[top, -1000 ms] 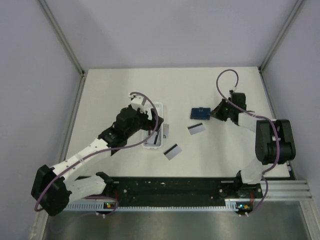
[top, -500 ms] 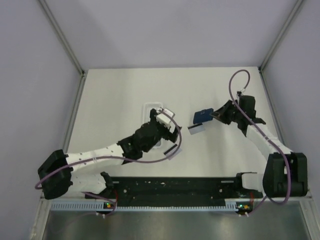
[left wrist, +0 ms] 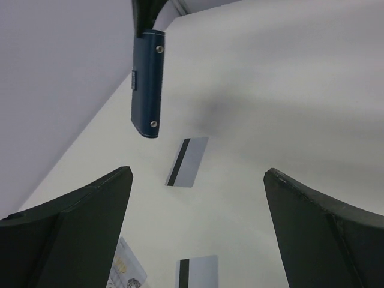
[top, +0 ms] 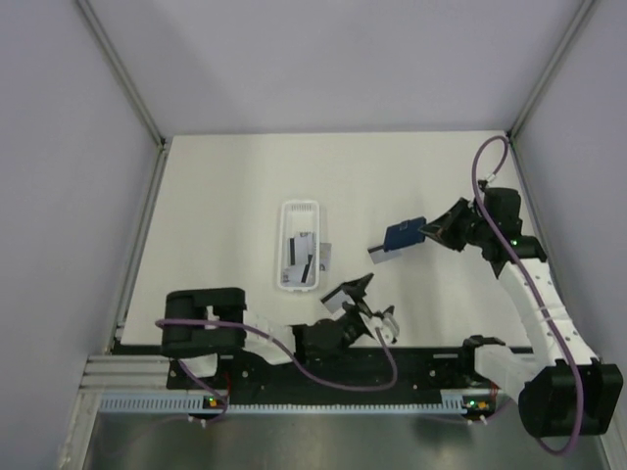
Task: Put the credit cards into the card holder
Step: Pick up the card holder from the center of the board.
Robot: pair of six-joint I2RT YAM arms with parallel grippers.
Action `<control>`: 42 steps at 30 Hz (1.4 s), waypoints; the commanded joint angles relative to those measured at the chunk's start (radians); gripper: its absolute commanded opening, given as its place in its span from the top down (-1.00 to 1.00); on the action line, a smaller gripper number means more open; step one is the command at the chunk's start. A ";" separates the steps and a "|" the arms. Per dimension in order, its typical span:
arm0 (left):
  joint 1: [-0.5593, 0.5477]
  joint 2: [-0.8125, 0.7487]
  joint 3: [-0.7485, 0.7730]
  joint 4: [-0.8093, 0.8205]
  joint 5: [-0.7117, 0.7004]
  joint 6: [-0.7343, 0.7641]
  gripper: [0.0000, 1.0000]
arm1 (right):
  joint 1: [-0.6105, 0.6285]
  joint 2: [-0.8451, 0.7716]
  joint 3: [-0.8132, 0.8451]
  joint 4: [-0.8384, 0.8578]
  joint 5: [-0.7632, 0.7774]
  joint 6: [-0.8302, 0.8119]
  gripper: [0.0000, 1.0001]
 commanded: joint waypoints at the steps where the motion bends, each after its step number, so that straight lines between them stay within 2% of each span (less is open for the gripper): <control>1: -0.079 0.145 0.086 0.475 -0.136 0.326 -0.96 | -0.005 -0.045 0.062 -0.093 -0.014 0.001 1.00; 10: -0.070 0.208 0.206 0.348 -0.089 0.374 -0.93 | -0.005 -0.083 0.046 -0.145 0.000 -0.018 1.00; 16: 0.002 0.185 0.264 0.192 0.006 0.293 -0.82 | -0.005 -0.097 0.049 -0.161 -0.027 -0.010 1.00; 20: 0.033 0.217 0.313 0.189 0.026 0.317 -0.82 | -0.005 -0.106 0.055 -0.170 -0.054 -0.004 1.00; 25: 0.073 0.248 0.378 0.100 0.083 0.276 -0.74 | -0.005 -0.103 0.064 -0.171 -0.097 -0.001 1.00; 34: 0.093 0.282 0.399 0.054 0.121 0.256 -0.65 | -0.005 -0.114 0.098 -0.202 -0.132 -0.013 1.00; 39: 0.107 0.323 0.447 0.054 0.046 0.248 -0.45 | -0.005 -0.120 0.127 -0.231 -0.146 -0.021 1.00; 42: 0.116 0.338 0.470 0.052 0.023 0.251 -0.12 | -0.005 -0.127 0.133 -0.242 -0.146 -0.024 1.00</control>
